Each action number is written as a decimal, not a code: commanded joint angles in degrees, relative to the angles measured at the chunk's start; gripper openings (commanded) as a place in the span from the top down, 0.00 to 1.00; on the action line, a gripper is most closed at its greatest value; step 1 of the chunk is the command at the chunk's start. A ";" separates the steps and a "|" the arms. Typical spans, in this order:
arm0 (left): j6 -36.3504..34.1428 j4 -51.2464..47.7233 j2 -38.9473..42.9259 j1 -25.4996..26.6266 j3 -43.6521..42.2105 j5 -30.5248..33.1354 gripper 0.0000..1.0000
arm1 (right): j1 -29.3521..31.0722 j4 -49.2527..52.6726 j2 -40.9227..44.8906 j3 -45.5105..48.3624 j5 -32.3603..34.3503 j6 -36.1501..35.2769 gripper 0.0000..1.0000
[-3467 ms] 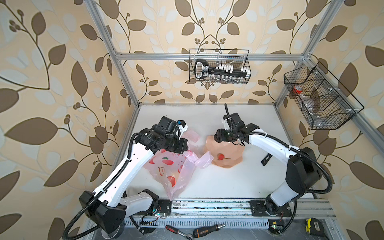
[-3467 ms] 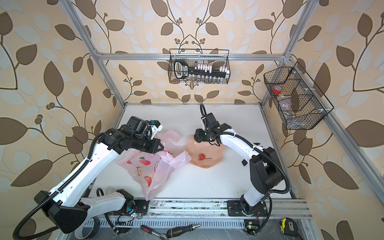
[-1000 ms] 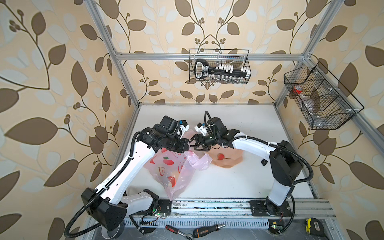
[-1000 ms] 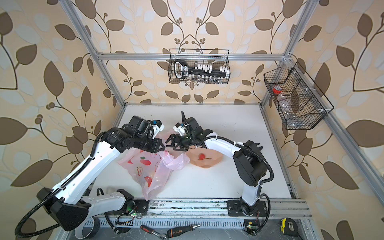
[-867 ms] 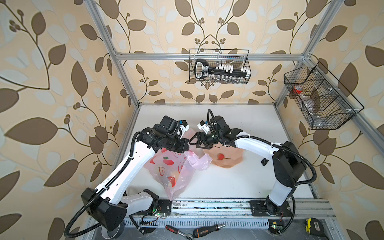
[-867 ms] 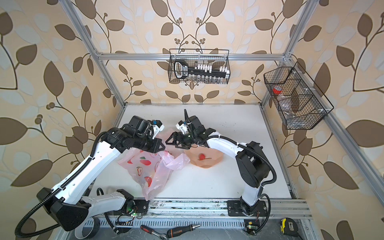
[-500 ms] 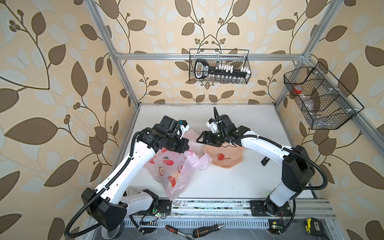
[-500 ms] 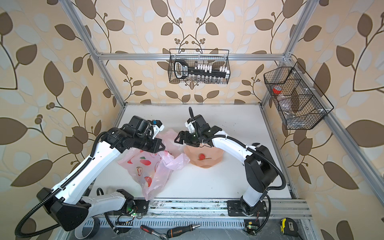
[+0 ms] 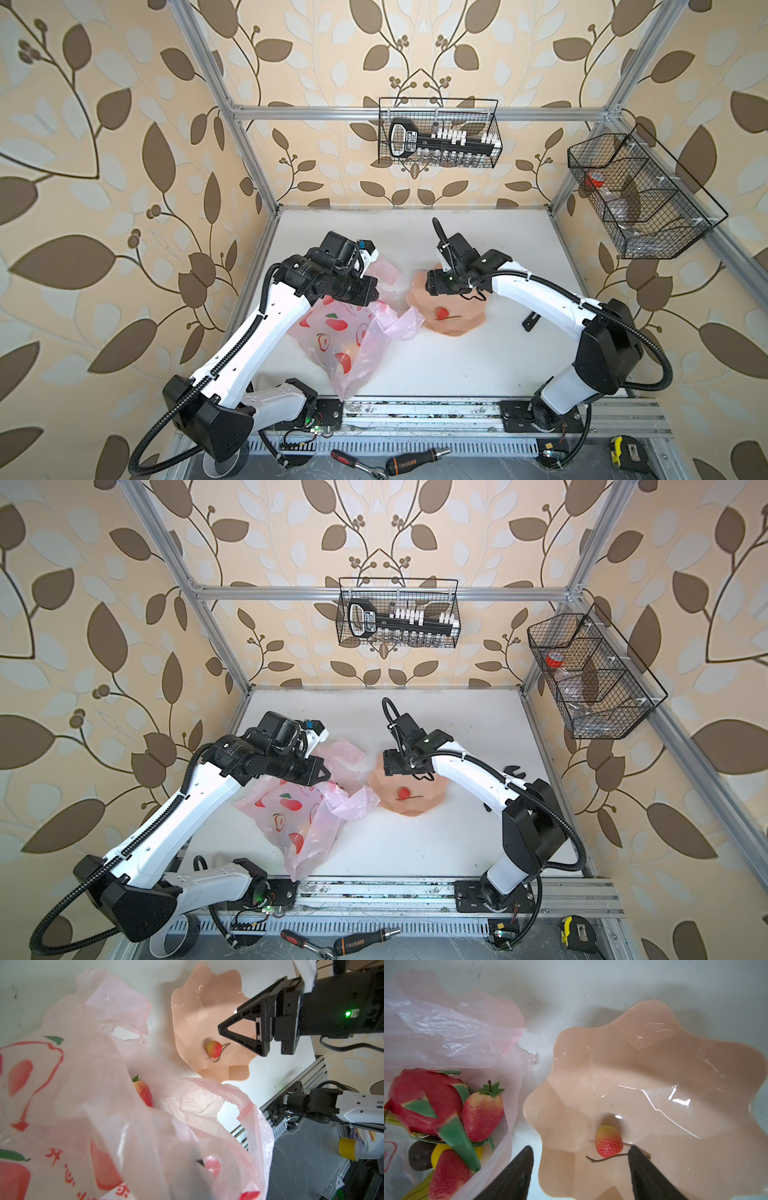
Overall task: Place the fruits into the plastic bag
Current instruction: 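Withdraw the right gripper from the bag toward the plate, then lower the right gripper onto the small strawberry and close on it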
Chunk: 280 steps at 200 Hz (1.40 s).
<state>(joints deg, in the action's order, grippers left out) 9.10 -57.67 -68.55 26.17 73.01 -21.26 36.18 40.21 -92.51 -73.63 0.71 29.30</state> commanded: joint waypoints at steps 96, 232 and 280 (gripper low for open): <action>-0.70 -0.02 0.09 -0.27 0.92 -1.77 1.00 | 2.18 -0.34 -5.68 8.54 2.36 -6.27 0.36; -0.76 -0.08 0.02 -0.33 0.99 -1.60 1.00 | 2.26 -2.31 -10.21 8.86 2.71 -6.54 0.55; -0.81 0.01 -0.09 -0.33 0.99 -1.60 1.00 | 1.96 -2.06 -9.53 8.17 2.11 -6.29 0.70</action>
<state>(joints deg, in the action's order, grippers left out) 9.13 -57.65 -68.75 26.17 73.01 -22.04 38.24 37.47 -101.45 -65.45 2.83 23.55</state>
